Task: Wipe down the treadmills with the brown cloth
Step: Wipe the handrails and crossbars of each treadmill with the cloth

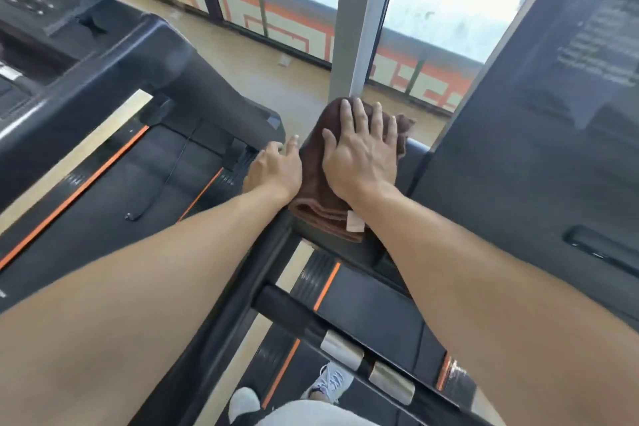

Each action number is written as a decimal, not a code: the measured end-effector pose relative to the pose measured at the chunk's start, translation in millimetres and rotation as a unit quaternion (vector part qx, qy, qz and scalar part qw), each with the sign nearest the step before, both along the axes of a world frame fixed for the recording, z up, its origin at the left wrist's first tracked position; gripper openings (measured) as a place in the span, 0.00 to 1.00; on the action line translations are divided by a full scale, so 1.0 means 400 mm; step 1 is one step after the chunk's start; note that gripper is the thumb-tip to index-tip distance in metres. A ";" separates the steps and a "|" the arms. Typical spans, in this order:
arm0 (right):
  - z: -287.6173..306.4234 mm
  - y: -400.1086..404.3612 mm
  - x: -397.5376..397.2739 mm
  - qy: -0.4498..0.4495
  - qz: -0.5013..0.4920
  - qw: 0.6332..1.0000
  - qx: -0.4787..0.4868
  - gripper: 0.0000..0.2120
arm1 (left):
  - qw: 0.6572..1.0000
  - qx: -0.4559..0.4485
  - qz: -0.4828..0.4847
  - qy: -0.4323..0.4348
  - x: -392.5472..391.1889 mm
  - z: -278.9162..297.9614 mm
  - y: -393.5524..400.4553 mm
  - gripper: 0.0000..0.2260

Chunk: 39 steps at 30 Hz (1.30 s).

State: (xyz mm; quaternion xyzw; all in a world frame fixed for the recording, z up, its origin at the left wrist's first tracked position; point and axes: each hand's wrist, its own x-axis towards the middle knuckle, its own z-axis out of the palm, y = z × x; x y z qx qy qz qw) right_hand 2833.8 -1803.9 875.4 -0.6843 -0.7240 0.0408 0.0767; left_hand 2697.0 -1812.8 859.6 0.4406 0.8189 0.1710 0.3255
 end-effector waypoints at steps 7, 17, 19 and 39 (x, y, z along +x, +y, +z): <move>0.052 0.146 -0.005 0.079 -0.063 0.994 -0.032 0.24 | 0.999 0.023 0.002 0.027 0.001 -0.005 -0.011 0.25; 0.066 0.176 -0.012 0.076 -0.066 0.995 -0.003 0.21 | 0.998 0.032 -0.024 0.057 0.003 -0.006 -0.012 0.21; 0.056 0.134 -0.016 0.057 -0.034 0.998 -0.011 0.21 | 0.997 0.040 -0.029 0.054 0.005 -0.003 -0.013 0.20; 0.152 -0.250 -0.019 0.010 -0.036 0.998 -0.052 0.24 | 0.996 0.055 -0.051 0.055 0.002 -0.011 -0.006 0.24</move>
